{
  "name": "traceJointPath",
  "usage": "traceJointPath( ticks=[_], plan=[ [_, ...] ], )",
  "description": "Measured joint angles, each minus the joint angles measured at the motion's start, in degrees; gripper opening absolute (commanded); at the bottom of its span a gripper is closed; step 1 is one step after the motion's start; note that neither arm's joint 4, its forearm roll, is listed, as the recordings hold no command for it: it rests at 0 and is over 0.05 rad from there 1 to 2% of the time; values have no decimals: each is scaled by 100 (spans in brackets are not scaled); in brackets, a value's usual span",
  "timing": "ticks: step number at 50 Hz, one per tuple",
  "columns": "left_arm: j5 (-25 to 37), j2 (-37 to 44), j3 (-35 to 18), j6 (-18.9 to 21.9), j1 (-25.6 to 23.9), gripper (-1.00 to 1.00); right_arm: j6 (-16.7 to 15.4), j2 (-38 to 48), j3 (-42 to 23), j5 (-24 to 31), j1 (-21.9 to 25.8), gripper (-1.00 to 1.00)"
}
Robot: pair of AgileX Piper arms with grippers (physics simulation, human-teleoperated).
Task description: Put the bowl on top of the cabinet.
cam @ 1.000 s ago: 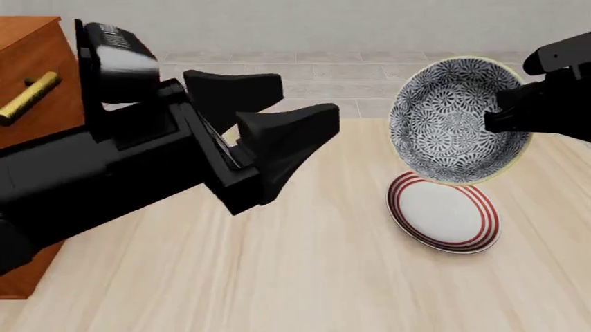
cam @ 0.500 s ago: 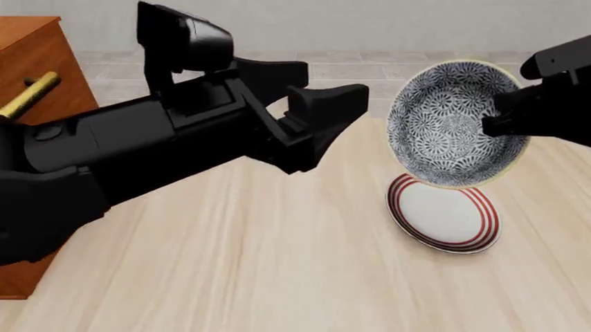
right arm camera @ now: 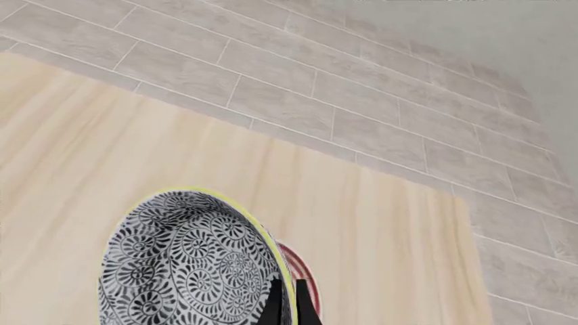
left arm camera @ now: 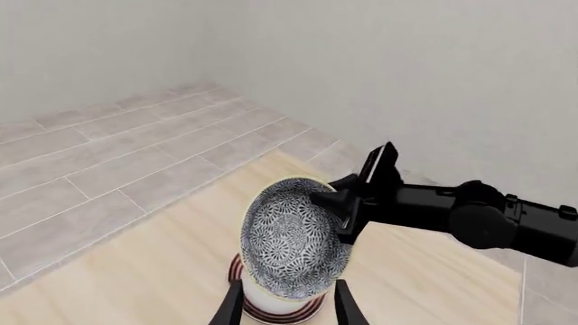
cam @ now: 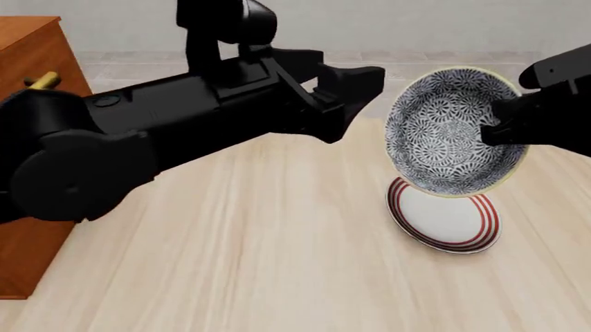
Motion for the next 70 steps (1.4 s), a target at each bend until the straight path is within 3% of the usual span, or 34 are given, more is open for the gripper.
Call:
traceJointPath(
  ticks=[41,70],
  plan=[
    [-23,1098,-531,-433,-401,100,-89,-30,-41,12,341,-100],
    [-55,1985,-962,-309,-308,100,-129,-360,84,126,521,-100]
  ],
)
